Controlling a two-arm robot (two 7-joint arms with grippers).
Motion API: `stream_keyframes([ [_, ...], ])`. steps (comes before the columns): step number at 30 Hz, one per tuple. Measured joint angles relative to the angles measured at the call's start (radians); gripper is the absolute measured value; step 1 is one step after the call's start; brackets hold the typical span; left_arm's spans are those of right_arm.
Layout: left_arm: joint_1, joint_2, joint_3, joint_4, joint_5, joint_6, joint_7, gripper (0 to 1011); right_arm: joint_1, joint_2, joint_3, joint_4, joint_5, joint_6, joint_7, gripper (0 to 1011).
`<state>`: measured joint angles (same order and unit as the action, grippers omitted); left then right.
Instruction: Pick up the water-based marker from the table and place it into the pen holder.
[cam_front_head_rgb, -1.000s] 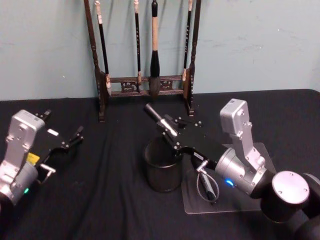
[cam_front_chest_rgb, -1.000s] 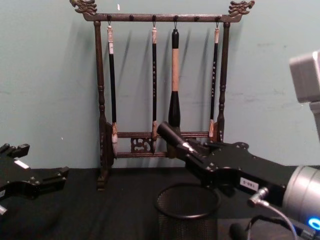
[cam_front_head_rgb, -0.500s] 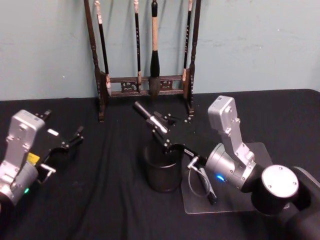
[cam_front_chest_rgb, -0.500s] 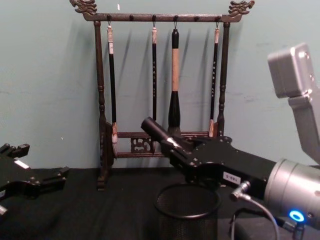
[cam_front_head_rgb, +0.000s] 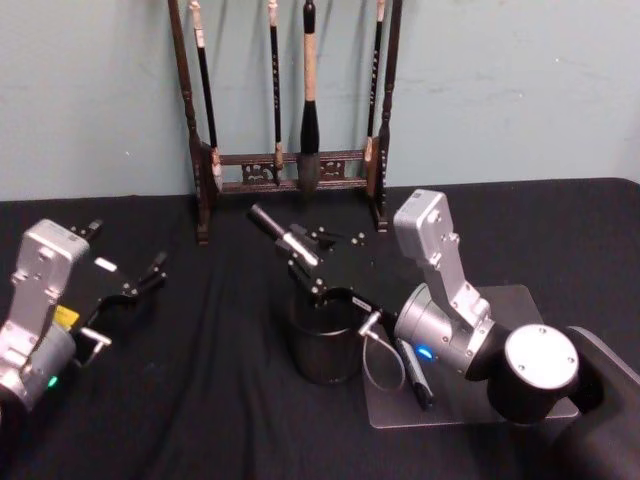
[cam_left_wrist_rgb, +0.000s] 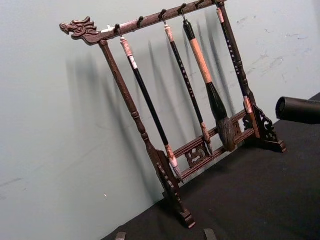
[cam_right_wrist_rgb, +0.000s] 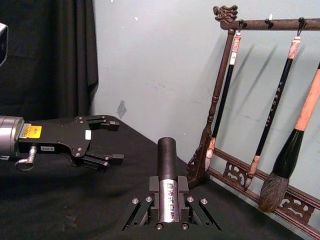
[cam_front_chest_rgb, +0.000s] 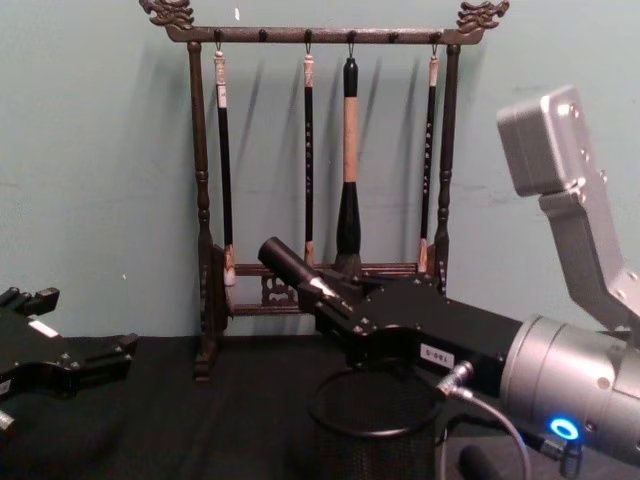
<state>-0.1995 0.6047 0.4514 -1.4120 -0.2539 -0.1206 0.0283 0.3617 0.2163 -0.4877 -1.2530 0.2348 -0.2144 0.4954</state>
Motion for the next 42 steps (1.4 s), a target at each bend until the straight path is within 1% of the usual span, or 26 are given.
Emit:
stream_keyframes([
  [11,0.000,0.000,0.000,0.000,0.000,0.000,0.000,1009,-0.001,0.001,0.001,0.000,0.000,0.000,0.001,213],
  [14,0.000,0.000,0.000,0.000,0.000,0.000,0.000,1009,-0.001,0.001,0.001,0.000,0.001,0.000,0.001,247],
  [17,0.000,0.000,0.000,0.000,0.000,0.000,0.000,1009,-0.001,0.001,0.001,0.000,0.002,-0.001,0.001,361],
  [20,0.000,0.000,0.000,0.000,0.000,0.000,0.000,1009,-0.001,0.001,0.001,0.000,0.002,-0.001,0.001,435],
  [22,0.000,0.000,0.000,0.000,0.000,0.000,0.000,1009,-0.001,0.001,0.001,0.000,0.002,-0.001,0.001,520],
  [23,0.000,0.000,0.000,0.000,0.000,0.000,0.000,1009,-0.002,0.001,0.002,0.000,0.002,-0.001,0.001,539],
  [25,0.000,0.000,0.000,0.000,0.000,0.000,0.000,1009,-0.002,0.001,0.002,0.000,0.003,-0.001,0.001,620],
  [26,0.000,0.000,0.000,0.000,0.000,0.000,0.000,1009,-0.002,0.001,0.002,0.000,0.003,-0.001,0.002,620],
  [28,0.000,0.000,0.000,0.000,0.000,0.000,0.000,1009,-0.002,0.002,0.002,-0.001,0.003,-0.001,0.002,682],
  [29,0.000,0.000,0.000,0.000,0.000,0.000,0.000,1009,-0.002,0.002,0.002,-0.001,0.003,-0.001,0.002,737],
  [32,0.000,0.000,0.000,0.000,0.000,0.000,0.000,1009,-0.002,0.002,0.002,-0.001,0.004,-0.002,0.002,813],
  [33,0.000,0.000,0.000,0.000,0.000,0.000,0.000,1009,-0.002,0.002,0.002,-0.001,0.004,-0.002,0.002,865],
  [34,0.000,0.000,0.000,0.000,0.000,0.000,0.000,1009,-0.002,0.002,0.002,-0.001,0.004,-0.002,0.002,865],
  [37,0.000,0.000,0.000,0.000,0.000,0.000,0.000,1009,-0.002,0.002,0.002,-0.001,0.004,-0.002,0.002,961],
  [38,0.000,0.000,0.000,0.000,0.000,0.000,0.000,1009,-0.002,0.002,0.002,-0.001,0.004,-0.002,0.002,978],
  [40,0.000,0.000,0.000,0.000,0.000,0.000,0.000,1009,-0.002,0.002,0.002,-0.001,0.004,-0.002,0.002,1002],
  [42,0.000,0.000,0.000,0.000,0.000,0.000,0.000,1009,-0.002,0.002,0.002,-0.001,0.004,-0.002,0.002,1002],
])
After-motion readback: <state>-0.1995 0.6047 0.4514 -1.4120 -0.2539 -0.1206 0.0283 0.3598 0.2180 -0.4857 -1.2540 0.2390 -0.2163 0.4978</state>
